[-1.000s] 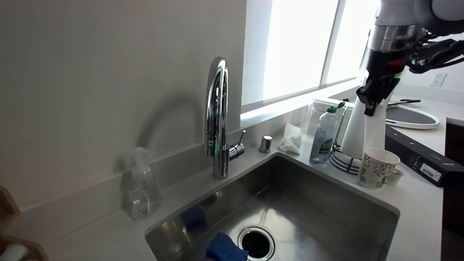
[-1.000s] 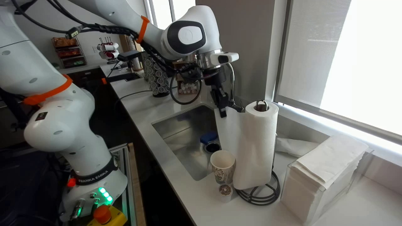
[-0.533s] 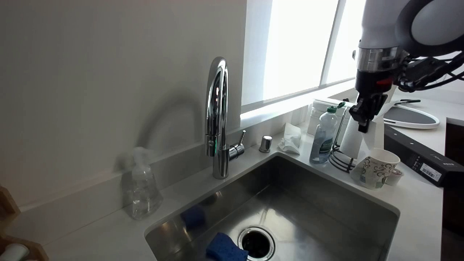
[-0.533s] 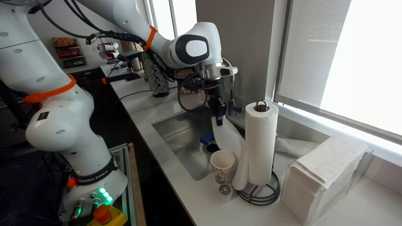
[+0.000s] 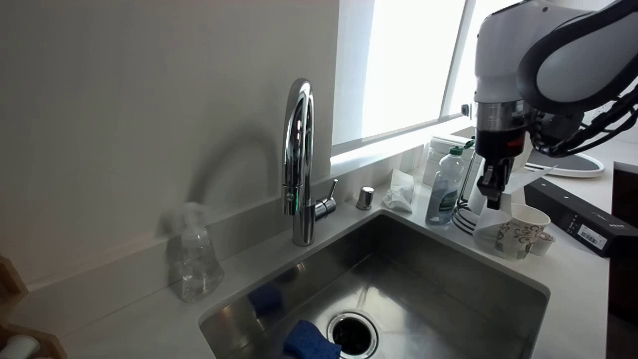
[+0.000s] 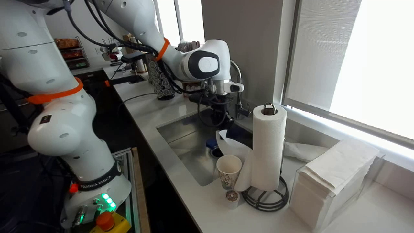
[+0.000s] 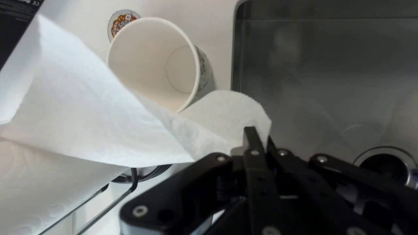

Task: Pick a tissue and use it to wipe the surface

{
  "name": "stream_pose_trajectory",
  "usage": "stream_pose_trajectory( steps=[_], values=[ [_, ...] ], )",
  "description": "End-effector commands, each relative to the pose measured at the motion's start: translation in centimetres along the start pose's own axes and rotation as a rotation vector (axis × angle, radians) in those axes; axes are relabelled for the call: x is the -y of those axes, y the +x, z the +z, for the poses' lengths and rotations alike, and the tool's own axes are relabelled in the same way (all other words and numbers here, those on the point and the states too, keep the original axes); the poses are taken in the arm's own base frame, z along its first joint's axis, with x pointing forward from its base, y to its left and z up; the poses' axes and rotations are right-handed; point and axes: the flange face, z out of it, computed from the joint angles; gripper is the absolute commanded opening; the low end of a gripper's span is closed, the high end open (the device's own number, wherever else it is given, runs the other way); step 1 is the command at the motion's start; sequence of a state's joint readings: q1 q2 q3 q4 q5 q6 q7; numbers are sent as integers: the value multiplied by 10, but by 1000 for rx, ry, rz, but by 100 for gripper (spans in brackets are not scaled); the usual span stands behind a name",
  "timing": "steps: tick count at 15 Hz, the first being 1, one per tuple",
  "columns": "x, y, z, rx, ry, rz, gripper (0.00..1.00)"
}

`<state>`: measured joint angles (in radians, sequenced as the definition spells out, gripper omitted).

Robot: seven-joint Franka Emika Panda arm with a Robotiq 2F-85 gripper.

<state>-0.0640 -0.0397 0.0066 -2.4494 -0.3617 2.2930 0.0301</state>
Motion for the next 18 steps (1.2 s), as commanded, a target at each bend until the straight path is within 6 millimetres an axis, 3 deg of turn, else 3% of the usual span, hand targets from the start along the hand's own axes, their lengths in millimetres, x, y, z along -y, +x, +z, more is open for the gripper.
stream_pose_trajectory(
  steps=[1, 8, 18],
  values=[
    [3, 3, 3, 7, 3, -24, 1],
    [11, 11, 11, 16, 19, -67, 0],
    [106, 36, 74, 40, 60, -365, 0]
  ],
)
